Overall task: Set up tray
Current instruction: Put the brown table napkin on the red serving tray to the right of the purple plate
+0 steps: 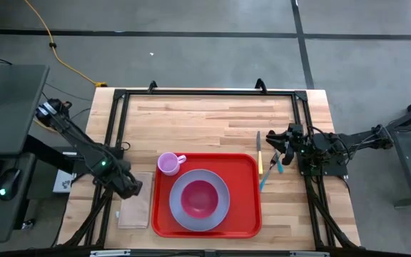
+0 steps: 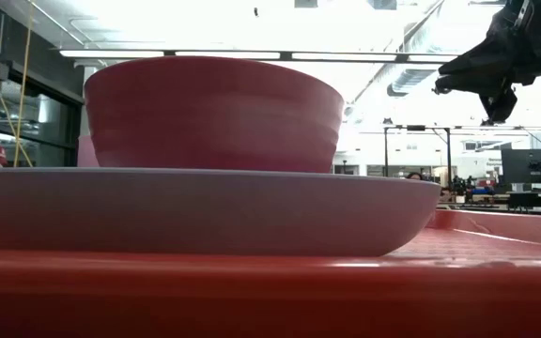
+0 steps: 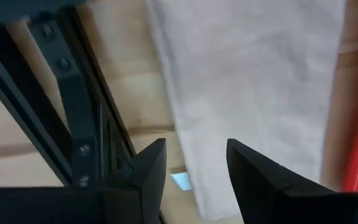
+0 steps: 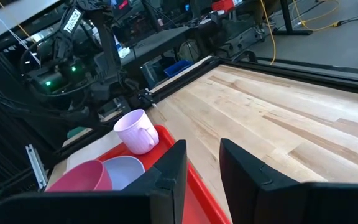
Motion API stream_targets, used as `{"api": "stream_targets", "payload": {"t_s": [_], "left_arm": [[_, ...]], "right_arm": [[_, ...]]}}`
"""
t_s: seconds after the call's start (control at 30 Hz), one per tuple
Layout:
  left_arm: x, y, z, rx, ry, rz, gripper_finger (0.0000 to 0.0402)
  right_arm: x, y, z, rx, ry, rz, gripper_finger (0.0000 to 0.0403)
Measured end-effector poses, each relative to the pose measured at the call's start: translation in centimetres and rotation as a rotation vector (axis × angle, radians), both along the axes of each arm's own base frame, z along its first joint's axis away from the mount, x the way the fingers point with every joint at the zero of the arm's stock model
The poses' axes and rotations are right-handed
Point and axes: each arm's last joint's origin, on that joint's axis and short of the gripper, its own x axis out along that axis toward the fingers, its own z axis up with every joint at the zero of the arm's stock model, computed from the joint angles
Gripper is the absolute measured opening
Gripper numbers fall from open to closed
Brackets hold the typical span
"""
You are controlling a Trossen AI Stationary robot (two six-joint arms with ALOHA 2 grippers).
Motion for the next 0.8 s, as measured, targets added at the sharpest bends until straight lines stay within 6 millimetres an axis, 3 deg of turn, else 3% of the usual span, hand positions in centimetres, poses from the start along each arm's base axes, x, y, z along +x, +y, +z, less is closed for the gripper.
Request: {"api": "stream_targets", "payload": {"t_s": [0.47, 0.8], "left_arm": [[0.9, -1.3, -1.5, 0.057, 0.014, 0.087, 0.0164], [0.3, -0.9, -3.9, 0.012, 0.063, 0.164, 0.0156]], "right_arm": [[0.0, 0.0, 0.1, 0.012, -0.012, 0.011, 0.0074], [0.1, 0.1, 0.1, 0.027, -0.019, 0.042, 0.0074]]}}
